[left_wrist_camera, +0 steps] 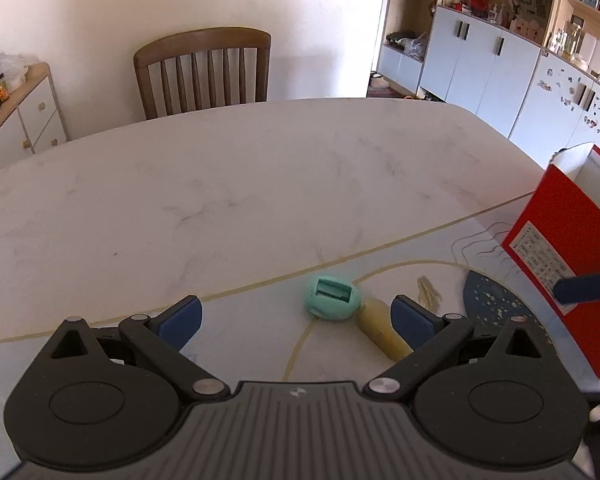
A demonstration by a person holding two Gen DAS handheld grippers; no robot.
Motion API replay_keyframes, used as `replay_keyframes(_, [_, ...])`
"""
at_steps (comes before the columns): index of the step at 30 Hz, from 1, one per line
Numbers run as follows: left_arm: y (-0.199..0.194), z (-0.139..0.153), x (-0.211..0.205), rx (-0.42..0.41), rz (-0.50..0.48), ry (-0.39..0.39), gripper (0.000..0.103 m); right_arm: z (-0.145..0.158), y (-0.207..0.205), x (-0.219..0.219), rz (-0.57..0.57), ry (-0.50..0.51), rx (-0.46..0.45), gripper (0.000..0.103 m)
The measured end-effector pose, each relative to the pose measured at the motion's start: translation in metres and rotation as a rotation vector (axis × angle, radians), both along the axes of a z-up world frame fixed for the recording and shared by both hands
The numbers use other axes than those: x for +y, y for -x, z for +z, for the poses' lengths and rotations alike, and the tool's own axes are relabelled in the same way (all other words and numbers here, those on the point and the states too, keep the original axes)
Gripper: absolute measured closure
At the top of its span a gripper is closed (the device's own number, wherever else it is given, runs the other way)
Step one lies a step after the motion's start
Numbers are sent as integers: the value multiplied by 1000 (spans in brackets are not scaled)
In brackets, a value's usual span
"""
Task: Organize objects
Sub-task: 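Grasp the teal sharpener with the left gripper while the right grasps the yellow stick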
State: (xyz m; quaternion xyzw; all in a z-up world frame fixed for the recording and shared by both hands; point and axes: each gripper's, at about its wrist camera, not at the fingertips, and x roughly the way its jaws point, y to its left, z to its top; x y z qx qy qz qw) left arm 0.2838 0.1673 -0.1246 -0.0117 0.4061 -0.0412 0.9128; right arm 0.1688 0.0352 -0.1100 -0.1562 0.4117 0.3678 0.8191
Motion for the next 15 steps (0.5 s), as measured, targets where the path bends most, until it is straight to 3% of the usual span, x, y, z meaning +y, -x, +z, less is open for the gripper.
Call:
replay_keyframes(10, [-21, -15, 4, 3, 17, 28, 3, -29, -14, 34, 4, 11, 2, 30])
replay_keyframes(15, [-25, -19, 0, -3, 3, 40, 5, -40, -19, 47, 11, 20, 7, 45])
